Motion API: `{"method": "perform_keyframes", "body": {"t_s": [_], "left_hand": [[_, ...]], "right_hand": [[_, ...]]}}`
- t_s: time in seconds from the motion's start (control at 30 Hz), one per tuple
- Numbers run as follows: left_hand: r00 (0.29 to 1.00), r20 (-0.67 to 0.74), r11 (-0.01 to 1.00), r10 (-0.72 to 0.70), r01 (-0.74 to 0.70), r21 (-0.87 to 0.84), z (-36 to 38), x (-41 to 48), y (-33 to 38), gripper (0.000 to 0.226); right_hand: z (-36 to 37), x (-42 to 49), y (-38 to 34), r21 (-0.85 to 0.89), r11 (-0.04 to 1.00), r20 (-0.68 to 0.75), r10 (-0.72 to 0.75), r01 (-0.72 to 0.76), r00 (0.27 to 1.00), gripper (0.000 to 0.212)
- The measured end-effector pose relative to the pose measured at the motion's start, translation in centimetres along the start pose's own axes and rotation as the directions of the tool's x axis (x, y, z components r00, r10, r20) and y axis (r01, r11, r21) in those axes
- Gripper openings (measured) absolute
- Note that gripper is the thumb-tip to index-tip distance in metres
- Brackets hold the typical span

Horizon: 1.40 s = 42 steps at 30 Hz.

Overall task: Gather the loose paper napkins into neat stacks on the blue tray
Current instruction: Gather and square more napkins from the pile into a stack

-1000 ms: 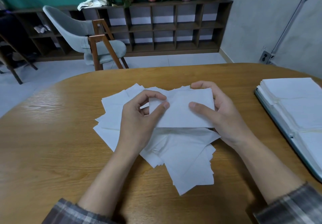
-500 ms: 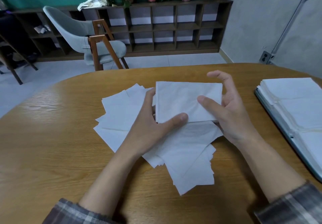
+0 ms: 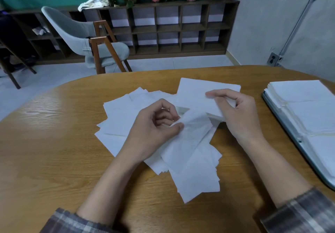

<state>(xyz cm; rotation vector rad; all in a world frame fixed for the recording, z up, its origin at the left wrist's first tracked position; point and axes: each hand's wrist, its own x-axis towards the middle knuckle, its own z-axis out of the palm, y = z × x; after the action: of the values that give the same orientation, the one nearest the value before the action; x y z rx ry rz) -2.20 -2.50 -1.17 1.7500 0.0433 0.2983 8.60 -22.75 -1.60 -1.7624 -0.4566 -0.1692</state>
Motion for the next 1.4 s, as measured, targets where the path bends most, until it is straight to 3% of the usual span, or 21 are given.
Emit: {"method": "perform_keyframes", "body": {"t_s": [0.1,0.17,0.37,0.47,0.57,0.63,0.73,0.83,1.03,1.4], "left_hand": [[0.995,0.049,0.996,0.084,-0.084,0.013,-0.2,-0.3,0.5,0.014],[0.99,0.058,0.991,0.132,-0.133,0.007,-0.3,-0.5,0.8,0.017],[0.978,0.103,0.982,0.179,-0.171,-0.077,-0.8,-0.9,1.2,0.021],[0.983,0.069,0.983,0.17,-0.164,-0.089,-0.9,-0.9,1.3,0.02],[0.989,-0.004,0.989,0.15,-0.15,-0.019,-0.6,-0.6,1.1,0.016],[0.989,-0.027,0.989,0.142,-0.141,0.035,-0.4,-0.5,1.0,0.014],[0.987,-0.077,0.987,0.143,-0.137,0.079,-0.5,-0.2,0.8,0.017],[0.983,-0.165,0.996,0.08,-0.071,0.062,-0.7,0.0,0.4,0.029],[0.971,-0.235,0.998,0.053,-0.041,0.056,-0.6,0.3,0.1,0.034],[0.968,-0.248,1.0,0.026,-0.023,0.016,-0.1,0.4,-0.4,0.031]], "right_hand": [[0.0,-0.2,-0.7,0.027,0.999,0.12,0.015,-0.019,0.993,0.018],[0.1,-0.4,-1.0,0.088,0.996,0.206,-0.002,-0.016,0.979,0.028],[0.2,-0.4,-0.9,0.063,0.992,0.195,0.093,-0.107,0.976,0.052],[0.3,-0.3,-0.7,0.107,0.988,0.209,0.09,-0.114,0.974,0.059],[0.2,-0.4,-0.5,0.267,0.942,0.359,0.099,-0.204,0.928,0.074],[0.2,-0.8,-0.7,0.305,0.927,0.43,0.069,-0.216,0.9,0.067],[0.5,-1.2,-1.3,0.23,0.962,0.396,0.046,-0.147,0.917,0.028],[0.6,-1.1,-1.1,0.215,0.963,0.324,0.087,-0.162,0.942,0.018],[1.0,-1.2,-1.5,0.255,0.944,0.395,0.096,-0.209,0.914,0.024],[1.2,-1.4,-1.9,0.257,0.955,0.413,0.031,-0.149,0.91,0.06]]}}
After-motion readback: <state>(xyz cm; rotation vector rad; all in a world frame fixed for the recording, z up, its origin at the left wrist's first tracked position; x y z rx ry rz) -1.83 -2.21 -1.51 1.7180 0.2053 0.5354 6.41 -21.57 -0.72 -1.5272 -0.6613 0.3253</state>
